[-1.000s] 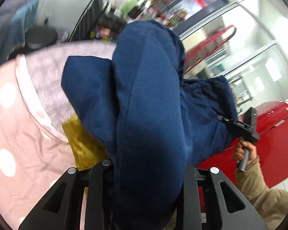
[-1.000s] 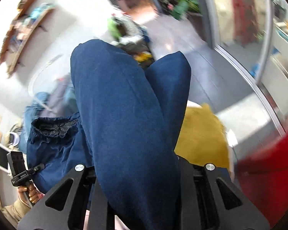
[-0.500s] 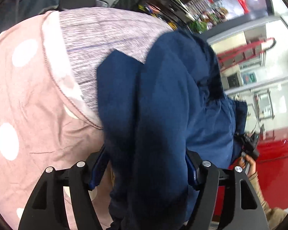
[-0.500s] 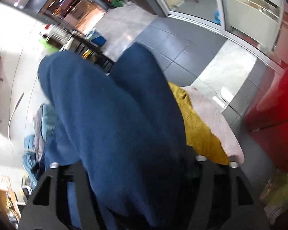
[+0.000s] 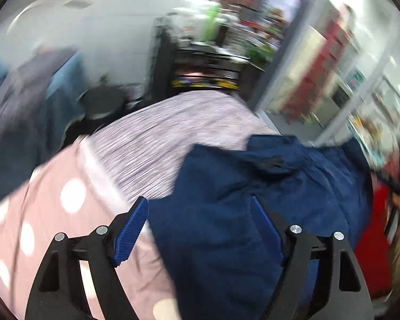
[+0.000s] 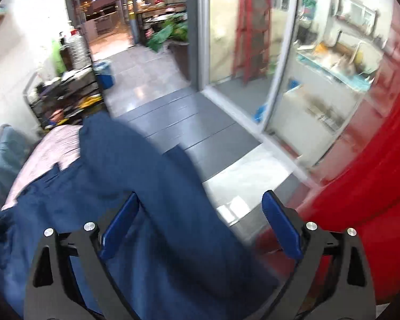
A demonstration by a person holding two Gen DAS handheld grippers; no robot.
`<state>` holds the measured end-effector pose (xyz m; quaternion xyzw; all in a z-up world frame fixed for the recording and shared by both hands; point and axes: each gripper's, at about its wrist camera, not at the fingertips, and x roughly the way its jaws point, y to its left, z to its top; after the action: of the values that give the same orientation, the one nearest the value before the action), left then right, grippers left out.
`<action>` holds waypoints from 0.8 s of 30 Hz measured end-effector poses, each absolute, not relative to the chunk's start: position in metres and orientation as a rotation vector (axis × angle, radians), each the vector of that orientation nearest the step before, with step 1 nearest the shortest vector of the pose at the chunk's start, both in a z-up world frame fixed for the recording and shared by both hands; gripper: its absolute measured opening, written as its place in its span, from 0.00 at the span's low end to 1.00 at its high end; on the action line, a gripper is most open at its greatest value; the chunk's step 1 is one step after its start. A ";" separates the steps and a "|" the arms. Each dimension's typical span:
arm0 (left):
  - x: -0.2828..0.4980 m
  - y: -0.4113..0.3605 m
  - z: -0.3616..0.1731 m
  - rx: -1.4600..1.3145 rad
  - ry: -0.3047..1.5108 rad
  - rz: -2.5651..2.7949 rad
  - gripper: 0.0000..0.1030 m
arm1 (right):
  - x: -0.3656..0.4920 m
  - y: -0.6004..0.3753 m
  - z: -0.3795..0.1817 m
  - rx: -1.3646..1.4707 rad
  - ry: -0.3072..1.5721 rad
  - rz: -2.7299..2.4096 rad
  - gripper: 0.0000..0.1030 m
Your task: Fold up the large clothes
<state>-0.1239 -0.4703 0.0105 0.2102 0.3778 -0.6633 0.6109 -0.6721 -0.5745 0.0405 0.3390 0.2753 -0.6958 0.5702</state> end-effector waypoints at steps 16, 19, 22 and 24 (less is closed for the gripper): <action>-0.153 -0.587 -0.040 0.633 1.005 -1.534 0.73 | -0.589 -0.618 0.001 0.601 0.775 -1.217 0.87; -0.132 -0.615 -0.060 0.638 1.087 -1.406 0.74 | -0.616 -0.652 -0.027 0.837 0.682 -1.197 0.88; -0.118 -0.635 -0.096 0.684 1.261 -1.310 0.74 | -0.620 -0.672 -0.063 1.004 0.677 -1.157 0.94; -0.118 -0.639 -0.118 0.723 1.328 -1.296 0.75 | -0.609 -0.672 -0.071 0.961 0.715 -1.182 0.95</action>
<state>-0.1185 -0.6389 -0.1179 0.3045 0.5594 -0.5463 0.5440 -0.6094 -0.6723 -0.0711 0.4257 0.3166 -0.5237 0.6666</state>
